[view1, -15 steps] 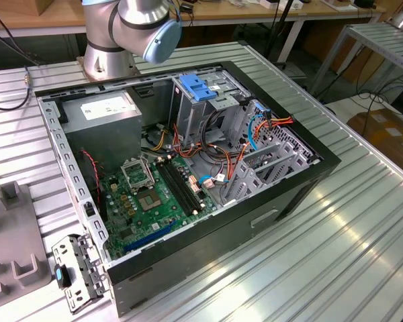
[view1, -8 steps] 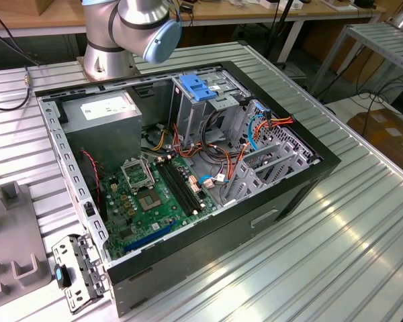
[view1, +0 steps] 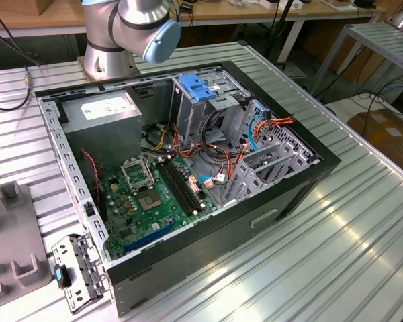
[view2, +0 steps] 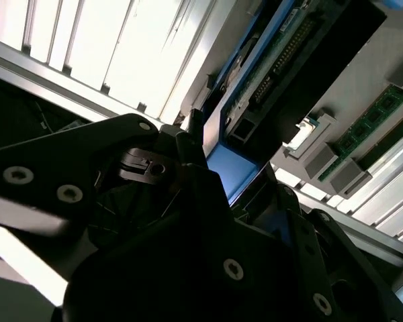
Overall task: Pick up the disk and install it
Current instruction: 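Pick up the disk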
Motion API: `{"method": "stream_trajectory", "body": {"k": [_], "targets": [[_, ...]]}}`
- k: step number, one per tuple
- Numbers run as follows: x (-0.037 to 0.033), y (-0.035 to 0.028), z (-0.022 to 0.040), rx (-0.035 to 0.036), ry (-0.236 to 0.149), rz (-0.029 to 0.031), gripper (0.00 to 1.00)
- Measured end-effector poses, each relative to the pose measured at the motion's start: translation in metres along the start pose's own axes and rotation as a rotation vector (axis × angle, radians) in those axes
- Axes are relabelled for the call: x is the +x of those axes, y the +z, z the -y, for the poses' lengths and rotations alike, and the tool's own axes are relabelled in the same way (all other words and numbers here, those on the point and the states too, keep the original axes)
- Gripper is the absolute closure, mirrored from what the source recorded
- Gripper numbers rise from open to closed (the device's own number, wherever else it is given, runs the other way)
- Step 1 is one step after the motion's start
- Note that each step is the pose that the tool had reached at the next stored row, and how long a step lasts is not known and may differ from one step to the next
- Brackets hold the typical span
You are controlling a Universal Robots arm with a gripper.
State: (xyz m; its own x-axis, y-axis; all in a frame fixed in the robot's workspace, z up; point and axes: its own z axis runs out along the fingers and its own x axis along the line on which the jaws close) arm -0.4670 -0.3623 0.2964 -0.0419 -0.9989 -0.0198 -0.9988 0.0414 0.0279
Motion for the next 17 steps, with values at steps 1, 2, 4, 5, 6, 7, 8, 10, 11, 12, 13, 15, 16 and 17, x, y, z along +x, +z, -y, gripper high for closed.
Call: {"method": "stream_trajectory", "body": {"k": [1,2,4,5,6,7,8,10,11,12,13,15,16,17], "targets": [[0.0000,-0.0001,0.0000,-0.0001,0.000,-0.0002,0.55],[0.0000,0.0000,0.0000,0.0000,0.000,-0.0001,0.62],[0.0000,0.0000,0.0000,0.0000,0.000,-0.0007,0.62],[0.0000,0.0000,0.0000,0.0001,0.000,-0.0008,0.62],[0.0000,0.0000,0.0000,0.0000,0.000,-0.0009,0.62],[0.0000,0.0000,0.0000,0.0000,0.000,-0.0010,0.63],[0.0000,0.0000,0.0000,0.0000,0.000,-0.0010,0.63],[0.0000,0.0000,0.0000,-0.0001,0.000,-0.0010,0.63],[0.0000,0.0000,0.0000,0.0000,0.000,-0.0009,0.63],[0.0000,0.0000,0.0000,0.0000,0.000,-0.0009,0.63],[0.0000,0.0000,0.0000,-0.0001,0.000,-0.0010,0.63],[0.0000,0.0005,0.0000,0.0000,0.000,-0.0009,0.63],[0.0000,0.0009,0.0000,-0.0001,0.000,-0.0010,0.63],[0.0000,0.0009,0.0000,0.0000,0.000,-0.0009,0.63]]}}
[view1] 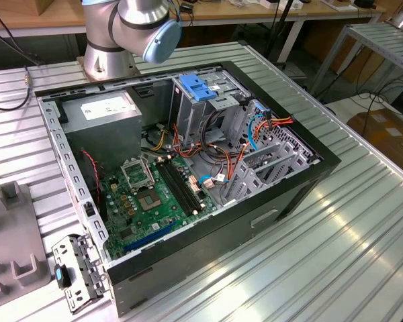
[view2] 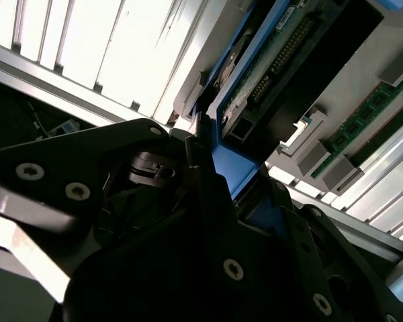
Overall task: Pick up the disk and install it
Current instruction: 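Pick up the disk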
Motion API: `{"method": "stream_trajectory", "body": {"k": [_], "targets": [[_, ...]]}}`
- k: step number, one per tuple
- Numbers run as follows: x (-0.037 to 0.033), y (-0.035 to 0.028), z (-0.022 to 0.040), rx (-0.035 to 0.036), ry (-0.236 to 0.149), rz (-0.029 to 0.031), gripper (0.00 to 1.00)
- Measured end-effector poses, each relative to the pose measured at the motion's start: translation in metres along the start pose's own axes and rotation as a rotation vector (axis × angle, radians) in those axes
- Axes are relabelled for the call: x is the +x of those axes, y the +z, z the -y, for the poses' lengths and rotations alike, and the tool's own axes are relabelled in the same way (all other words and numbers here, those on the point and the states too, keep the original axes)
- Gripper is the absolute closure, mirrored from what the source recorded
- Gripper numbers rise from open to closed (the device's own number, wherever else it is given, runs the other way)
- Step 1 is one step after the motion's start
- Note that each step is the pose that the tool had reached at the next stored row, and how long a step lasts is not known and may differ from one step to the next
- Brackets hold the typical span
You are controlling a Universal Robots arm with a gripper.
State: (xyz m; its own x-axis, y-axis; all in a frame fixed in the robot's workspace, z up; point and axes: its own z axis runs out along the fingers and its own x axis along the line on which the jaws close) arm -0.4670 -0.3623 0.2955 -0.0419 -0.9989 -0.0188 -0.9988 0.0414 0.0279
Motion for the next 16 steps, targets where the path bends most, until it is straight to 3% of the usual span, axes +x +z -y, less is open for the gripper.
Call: {"method": "stream_trajectory", "body": {"k": [10,16], "targets": [[-0.0001,-0.0032,-0.0001,0.0002,0.000,0.0001,0.63],[-0.0003,-0.0156,-0.0004,0.0001,0.000,0.0000,0.63]]}}
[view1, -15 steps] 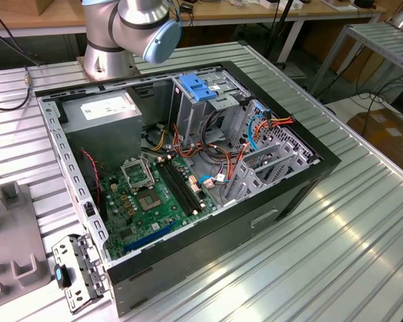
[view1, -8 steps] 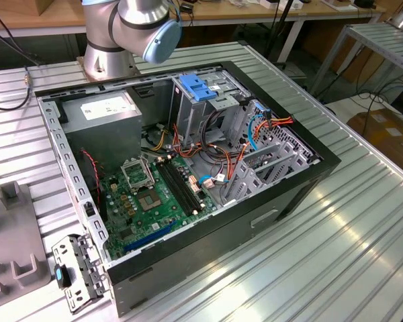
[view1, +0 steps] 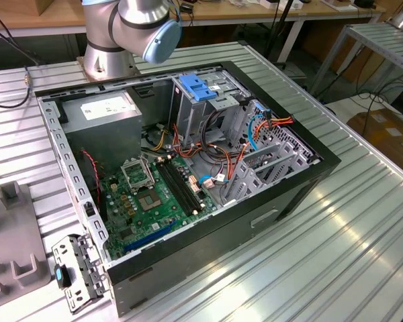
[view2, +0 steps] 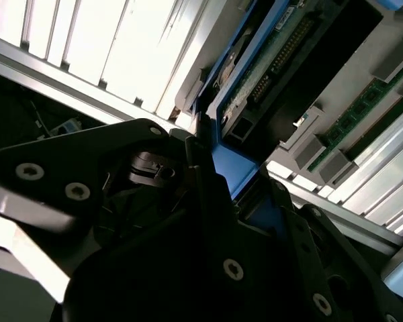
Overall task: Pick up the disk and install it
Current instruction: 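Pick up the disk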
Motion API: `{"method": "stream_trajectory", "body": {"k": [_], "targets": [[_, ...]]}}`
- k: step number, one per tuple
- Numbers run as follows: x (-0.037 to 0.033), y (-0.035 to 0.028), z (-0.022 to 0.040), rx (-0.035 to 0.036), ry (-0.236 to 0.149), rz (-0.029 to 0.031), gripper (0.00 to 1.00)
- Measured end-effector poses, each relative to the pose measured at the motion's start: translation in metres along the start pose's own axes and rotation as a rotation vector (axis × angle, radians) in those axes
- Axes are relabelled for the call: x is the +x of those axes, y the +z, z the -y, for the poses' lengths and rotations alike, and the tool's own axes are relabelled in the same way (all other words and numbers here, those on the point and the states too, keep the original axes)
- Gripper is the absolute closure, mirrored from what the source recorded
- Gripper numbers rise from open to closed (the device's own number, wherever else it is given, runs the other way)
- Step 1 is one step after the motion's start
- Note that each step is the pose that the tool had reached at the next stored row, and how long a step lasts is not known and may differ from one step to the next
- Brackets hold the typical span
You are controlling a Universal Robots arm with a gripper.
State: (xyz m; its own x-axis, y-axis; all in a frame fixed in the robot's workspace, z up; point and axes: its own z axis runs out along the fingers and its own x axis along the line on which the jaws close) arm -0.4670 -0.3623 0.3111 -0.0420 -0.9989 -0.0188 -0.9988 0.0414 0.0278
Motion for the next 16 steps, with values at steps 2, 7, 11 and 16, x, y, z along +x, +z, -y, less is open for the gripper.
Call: {"method": "stream_trajectory", "body": {"k": [2,7,11,16], "targets": [[-0.0002,-0.0089,-0.0002,0.0001,0.000,0.0000,0.63],[-0.0005,-0.0271,-0.0007,0.0001,0.000,0.0000,0.63],[-0.0008,-0.0421,-0.0012,0.0000,0.000,0.0000,0.63],[-0.0012,-0.0623,-0.0017,0.0000,0.000,0.0000,0.63]]}}
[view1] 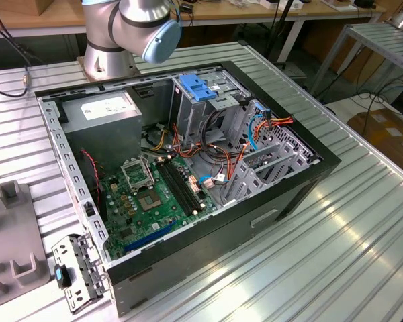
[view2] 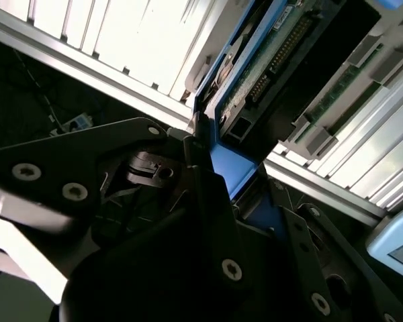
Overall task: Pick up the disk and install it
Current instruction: 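Pick up the disk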
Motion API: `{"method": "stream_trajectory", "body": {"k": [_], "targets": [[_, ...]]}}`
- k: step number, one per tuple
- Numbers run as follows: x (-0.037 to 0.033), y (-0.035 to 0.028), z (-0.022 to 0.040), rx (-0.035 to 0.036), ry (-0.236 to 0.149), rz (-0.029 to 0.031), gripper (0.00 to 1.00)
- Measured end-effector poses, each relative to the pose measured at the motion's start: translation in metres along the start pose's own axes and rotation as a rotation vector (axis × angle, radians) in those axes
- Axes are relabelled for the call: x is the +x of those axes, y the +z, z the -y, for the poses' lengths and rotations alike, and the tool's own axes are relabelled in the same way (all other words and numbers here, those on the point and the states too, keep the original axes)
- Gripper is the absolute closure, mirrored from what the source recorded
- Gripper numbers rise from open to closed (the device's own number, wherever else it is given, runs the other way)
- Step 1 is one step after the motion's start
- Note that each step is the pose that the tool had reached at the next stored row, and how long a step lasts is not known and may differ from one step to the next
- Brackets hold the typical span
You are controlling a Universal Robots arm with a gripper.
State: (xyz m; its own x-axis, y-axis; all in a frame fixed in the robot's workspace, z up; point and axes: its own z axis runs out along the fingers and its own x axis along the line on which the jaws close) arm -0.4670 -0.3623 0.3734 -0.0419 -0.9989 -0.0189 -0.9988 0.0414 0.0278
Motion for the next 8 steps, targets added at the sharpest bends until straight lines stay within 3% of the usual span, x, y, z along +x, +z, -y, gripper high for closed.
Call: {"method": "stream_trajectory", "body": {"k": [1,8], "targets": [[-0.0001,-0.0052,-0.0001,-0.0001,0.000,0.0000,0.63],[-0.0001,-0.0059,-0.0002,0.0000,0.000,-0.0001,0.63]]}}
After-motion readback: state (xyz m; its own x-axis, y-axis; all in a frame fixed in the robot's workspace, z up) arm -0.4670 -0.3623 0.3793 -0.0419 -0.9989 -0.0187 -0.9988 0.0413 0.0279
